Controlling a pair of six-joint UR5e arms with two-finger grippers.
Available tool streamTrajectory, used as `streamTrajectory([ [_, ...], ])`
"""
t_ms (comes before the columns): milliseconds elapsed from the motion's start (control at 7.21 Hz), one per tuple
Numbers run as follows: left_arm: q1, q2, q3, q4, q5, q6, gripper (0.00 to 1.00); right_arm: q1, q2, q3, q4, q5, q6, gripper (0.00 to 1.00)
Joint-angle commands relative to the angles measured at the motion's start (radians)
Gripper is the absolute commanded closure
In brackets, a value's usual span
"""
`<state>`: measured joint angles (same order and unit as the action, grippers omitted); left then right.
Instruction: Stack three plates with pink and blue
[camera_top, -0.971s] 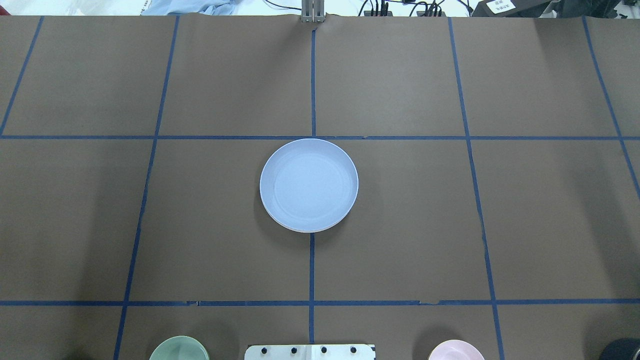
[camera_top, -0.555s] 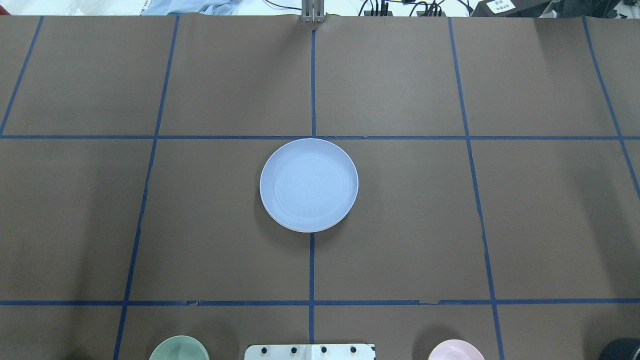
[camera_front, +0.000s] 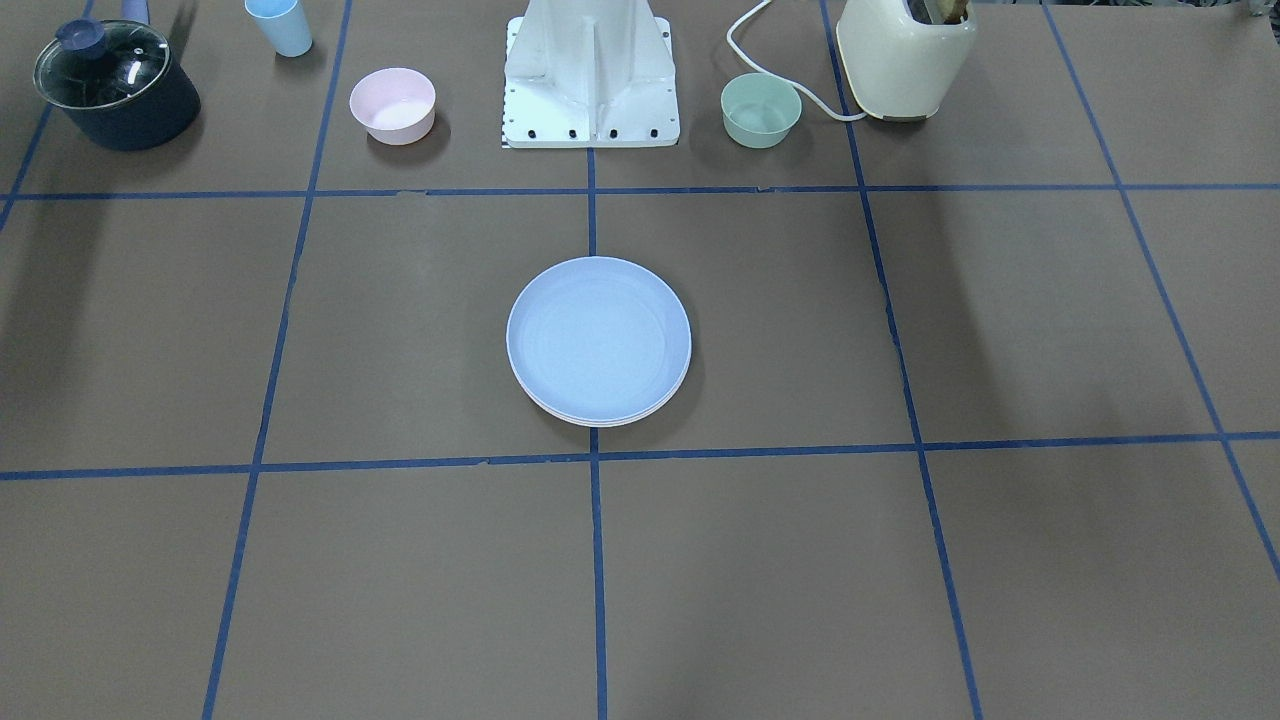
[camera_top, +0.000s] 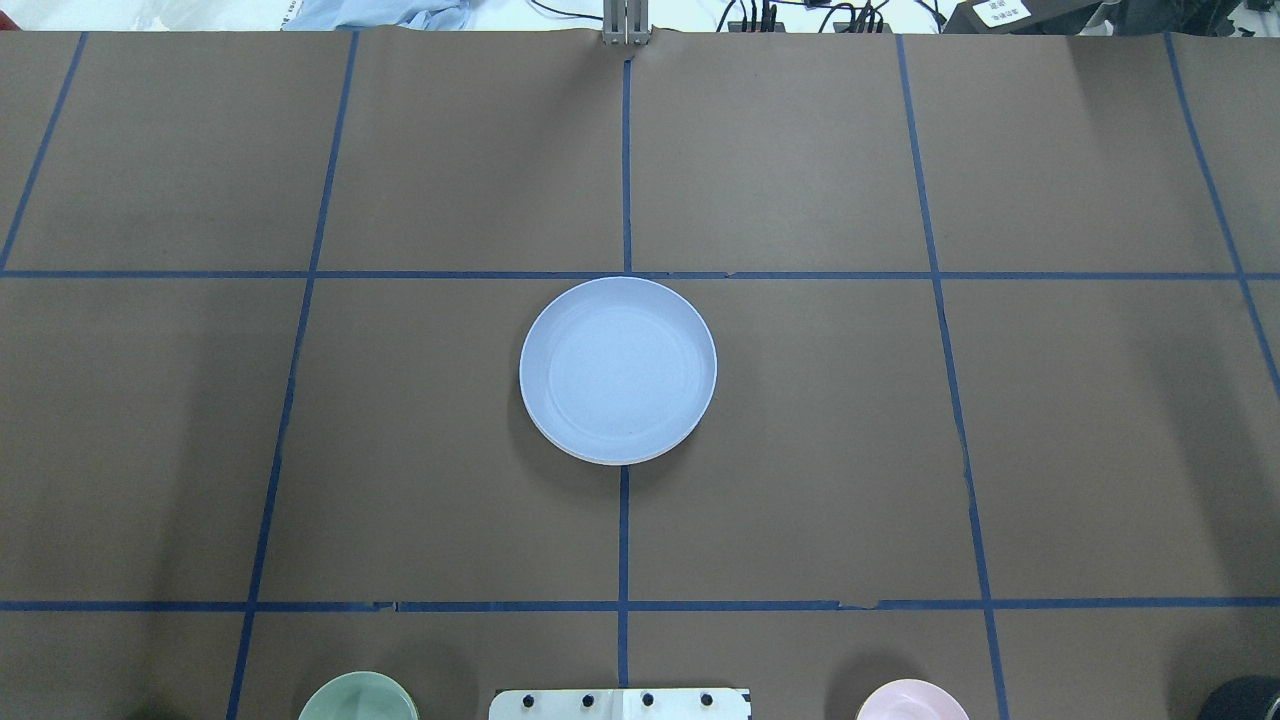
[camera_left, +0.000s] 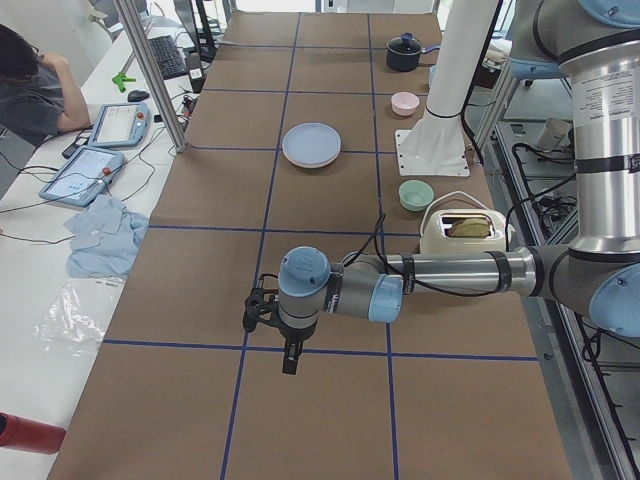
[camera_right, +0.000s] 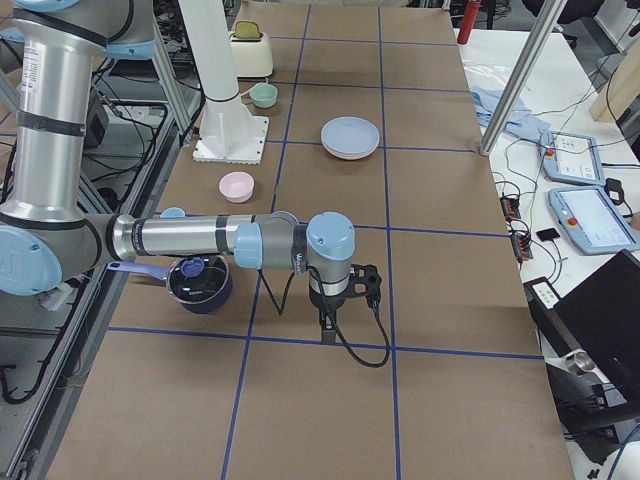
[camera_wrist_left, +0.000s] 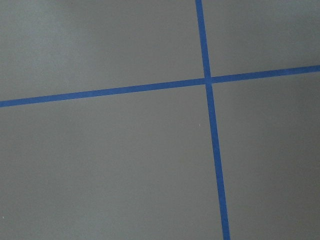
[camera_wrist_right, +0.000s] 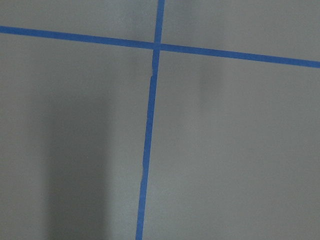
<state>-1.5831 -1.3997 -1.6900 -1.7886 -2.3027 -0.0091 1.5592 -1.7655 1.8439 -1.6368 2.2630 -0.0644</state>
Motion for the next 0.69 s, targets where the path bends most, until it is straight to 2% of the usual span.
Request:
streamTrajectory([
  [0,0.0,0.001,-0.002,-0.002,-0.03,-0.002,0.0,-0.001,-0.003,0.0,0.0,0.004,-0.002,0.0],
  [139,0.0,0.004,-0.003,-0.006,-0.102,-0.002,0.0,-0.001,-0.003,0.0,0.0,0.004,-0.003,0.0],
  [555,0.0,0.007,-0.023,-0.012,-0.106,0.008,0.0,-0.001,-0.003,0.0,0.0,0.006,-0.005,0.0],
])
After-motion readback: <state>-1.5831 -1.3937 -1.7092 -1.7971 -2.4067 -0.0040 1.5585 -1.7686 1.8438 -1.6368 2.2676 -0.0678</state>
